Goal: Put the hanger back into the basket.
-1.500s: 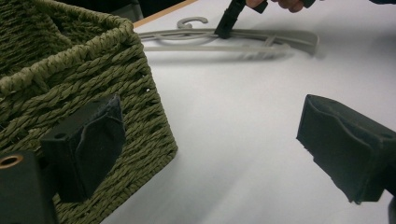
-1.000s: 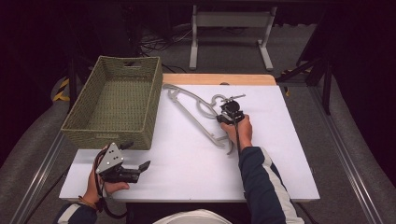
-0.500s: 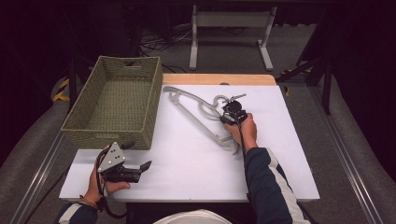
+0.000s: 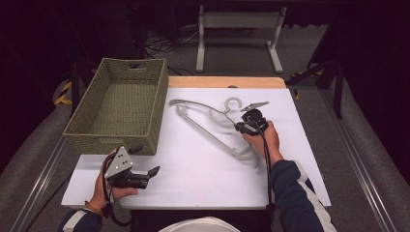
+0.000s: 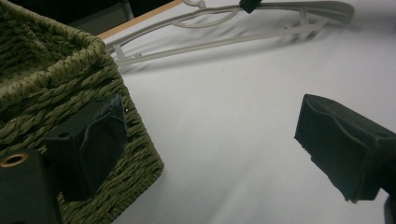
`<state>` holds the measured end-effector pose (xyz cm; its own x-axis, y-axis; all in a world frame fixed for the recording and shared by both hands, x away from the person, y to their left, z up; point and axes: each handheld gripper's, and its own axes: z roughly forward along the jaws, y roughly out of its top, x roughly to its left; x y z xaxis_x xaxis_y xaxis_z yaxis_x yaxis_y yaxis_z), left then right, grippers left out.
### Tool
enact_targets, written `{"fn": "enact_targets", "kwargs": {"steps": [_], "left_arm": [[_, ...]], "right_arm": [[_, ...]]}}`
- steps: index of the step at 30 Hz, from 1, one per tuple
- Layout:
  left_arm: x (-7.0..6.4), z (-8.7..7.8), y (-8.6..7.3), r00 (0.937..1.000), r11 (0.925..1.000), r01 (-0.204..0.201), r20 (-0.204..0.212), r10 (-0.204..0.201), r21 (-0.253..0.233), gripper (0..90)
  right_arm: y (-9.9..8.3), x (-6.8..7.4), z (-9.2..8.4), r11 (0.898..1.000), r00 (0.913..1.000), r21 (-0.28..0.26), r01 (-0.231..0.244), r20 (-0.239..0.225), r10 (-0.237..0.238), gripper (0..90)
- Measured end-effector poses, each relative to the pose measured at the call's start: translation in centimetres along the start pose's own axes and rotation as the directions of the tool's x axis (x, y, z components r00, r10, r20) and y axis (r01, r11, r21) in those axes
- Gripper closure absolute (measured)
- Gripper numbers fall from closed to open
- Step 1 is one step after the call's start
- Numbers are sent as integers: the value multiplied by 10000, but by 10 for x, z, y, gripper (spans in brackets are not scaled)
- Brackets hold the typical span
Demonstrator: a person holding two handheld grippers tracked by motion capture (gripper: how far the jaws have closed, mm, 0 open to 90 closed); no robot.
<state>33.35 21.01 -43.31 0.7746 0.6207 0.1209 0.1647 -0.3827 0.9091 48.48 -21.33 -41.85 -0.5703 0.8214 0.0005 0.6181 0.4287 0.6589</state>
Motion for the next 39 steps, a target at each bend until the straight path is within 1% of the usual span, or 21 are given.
{"fn": "enact_targets", "kwargs": {"steps": [3,6,8,9,10,11,13,16,17,18,19,21,24,27,29,30,31,32,34,37,39], "left_arm": [[1,1,-1,10000,10000,44,-18,-44,29,97],[1,1,-1,9999,9999,111,19,-111,91,97],[1,2,-2,9999,9999,116,54,-116,91,97],[1,1,-2,9999,9999,103,61,-104,90,98],[1,1,-2,9999,9999,88,70,-88,84,97],[1,1,-2,9999,9999,116,82,-117,79,97],[1,0,-2,9999,9999,118,99,-119,92,98],[1,1,-2,9999,9999,78,92,-79,99,97],[1,1,-2,9999,9999,78,92,-79,99,97],[1,0,-1,9999,9999,64,115,-65,127,97],[1,0,-1,9999,9999,64,115,-65,127,97],[0,0,-1,9999,9999,60,126,-61,106,97],[1,1,-1,9999,9999,35,107,-36,120,97],[0,2,0,9999,9998,5,124,-7,182,98],[-1,3,1,9999,9999,1,106,-2,151,99],[-2,5,2,9999,9997,0,126,-3,243,100],[-3,7,3,9999,9997,-23,114,20,262,101],[-3,7,3,9999,9997,-23,114,20,262,102],[-4,12,6,9998,9993,-155,118,151,351,103],[-8,18,11,9991,9985,-377,228,368,392,106],[-12,21,14,9982,9979,-536,281,526,369,109]], "right_arm": [[-5,-1,3,9998,9999,177,37,-109,-35,822],[-11,-2,8,9981,9992,618,-46,-399,70,820],[-12,-2,12,9961,9993,881,7,-372,25,820],[-12,-3,12,9958,9992,920,31,-406,6,820],[-10,-4,13,9937,9988,1121,62,-490,-7,817],[-10,-4,13,9937,9988,1121,62,-490,-7,817],[-7,-5,14,9887,9978,1480,237,-650,-142,805],[1,-1,16,9742,9970,2160,650,-543,-545,796],[1,-1,16,9742,9970,2160,650,-543,-545,796],[7,-2,18,9638,9968,2582,662,-612,-521,793],[7,-2,18,9638,9968,2582,662,-612,-521,793],[13,-2,21,9525,9974,2993,570,-586,-413,803],[15,0,22,9493,9976,3085,604,-510,-469,813],[14,0,22,9521,9982,3013,523,-443,-408,827],[13,3,22,9545,9974,2896,717,-296,-660,827],[12,4,21,9569,9963,2774,860,-252,-822,828],[10,3,20,9624,9959,2562,906,-272,-865,828],[10,3,20,9624,9959,2562,906,-272,-865,828],[5,5,17,9695,9932,2164,1155,-143,-1151,828],[-4,7,2,9701,9814,1500,1909,-77,-1919,828],[-10,3,-13,9731,9790,1075,2038,-144,-2034,828]]}}
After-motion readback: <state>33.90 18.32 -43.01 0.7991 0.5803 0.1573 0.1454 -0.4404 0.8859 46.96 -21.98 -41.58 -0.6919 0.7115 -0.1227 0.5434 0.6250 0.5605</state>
